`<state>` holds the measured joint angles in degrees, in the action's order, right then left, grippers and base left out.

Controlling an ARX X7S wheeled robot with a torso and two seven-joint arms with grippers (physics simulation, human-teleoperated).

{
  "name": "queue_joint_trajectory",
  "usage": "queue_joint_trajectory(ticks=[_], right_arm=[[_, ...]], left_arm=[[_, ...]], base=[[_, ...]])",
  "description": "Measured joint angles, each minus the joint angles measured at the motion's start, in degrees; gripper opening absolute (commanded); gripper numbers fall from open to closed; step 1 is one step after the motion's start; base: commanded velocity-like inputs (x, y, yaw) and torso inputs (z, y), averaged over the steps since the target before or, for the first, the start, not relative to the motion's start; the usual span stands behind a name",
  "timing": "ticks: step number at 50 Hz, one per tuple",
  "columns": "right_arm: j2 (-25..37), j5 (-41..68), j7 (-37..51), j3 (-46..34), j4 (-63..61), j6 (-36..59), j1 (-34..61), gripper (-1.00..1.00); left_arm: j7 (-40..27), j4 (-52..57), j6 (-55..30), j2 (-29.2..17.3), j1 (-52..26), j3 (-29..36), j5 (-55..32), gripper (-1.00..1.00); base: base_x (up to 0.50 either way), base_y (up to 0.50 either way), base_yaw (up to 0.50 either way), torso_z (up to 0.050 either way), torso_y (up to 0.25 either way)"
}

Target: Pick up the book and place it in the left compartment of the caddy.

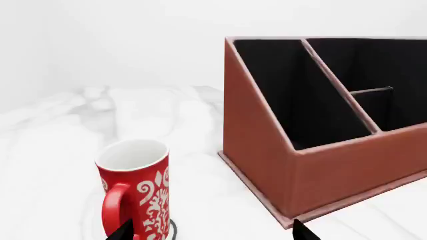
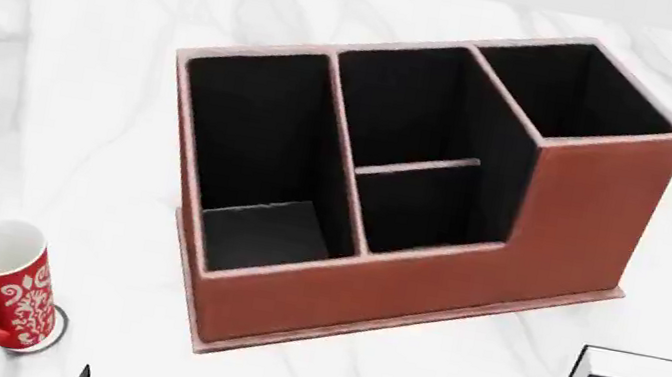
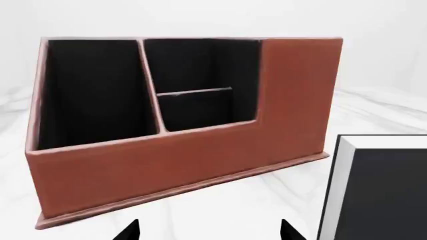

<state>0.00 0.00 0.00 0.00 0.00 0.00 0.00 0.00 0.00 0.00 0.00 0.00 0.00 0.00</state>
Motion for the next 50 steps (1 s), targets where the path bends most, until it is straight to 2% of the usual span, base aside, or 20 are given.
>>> queue_joint_trajectory(ticks=[19,26,37,43,50], right_arm=[[2.19,2.13,2.71,-2.86,-1.11,1.83,0.06,1.00],[3.87,3.99,4.15,-3.71,-13.04,17.49,2.43,1.00],[7.06,7.02,5.22,-3.53,-30.64,46.56,14.28,1.00],[8.44,7.47,6.00,-4.04,-35.76,55.72,19.17,1.00],[9.50,7.56,6.80,-4.38,-38.79,61.35,22.59,1.00]], left_arm=[[-2.52,-0.09,0.11,-2.23,-0.02,2.66,-1.99,1.00],[-3.59,-0.68,0.56,-2.90,-0.13,3.53,-2.45,1.00],[-5.07,-1.47,0.80,-3.73,-0.49,4.62,-3.14,1.00],[-5.69,-1.68,0.87,-4.14,-0.60,5.19,-3.47,1.00],[-6.31,-1.86,1.00,-4.60,-0.66,5.81,-3.80,1.00]], base=[[0.00,0.00,0.00,0.000,0.000],[0.00,0.00,0.00,0.000,0.000],[0.00,0.00,0.00,0.000,0.000],[0.00,0.00,0.00,0.000,0.000],[0.00,0.00,0.00,0.000,0.000]])
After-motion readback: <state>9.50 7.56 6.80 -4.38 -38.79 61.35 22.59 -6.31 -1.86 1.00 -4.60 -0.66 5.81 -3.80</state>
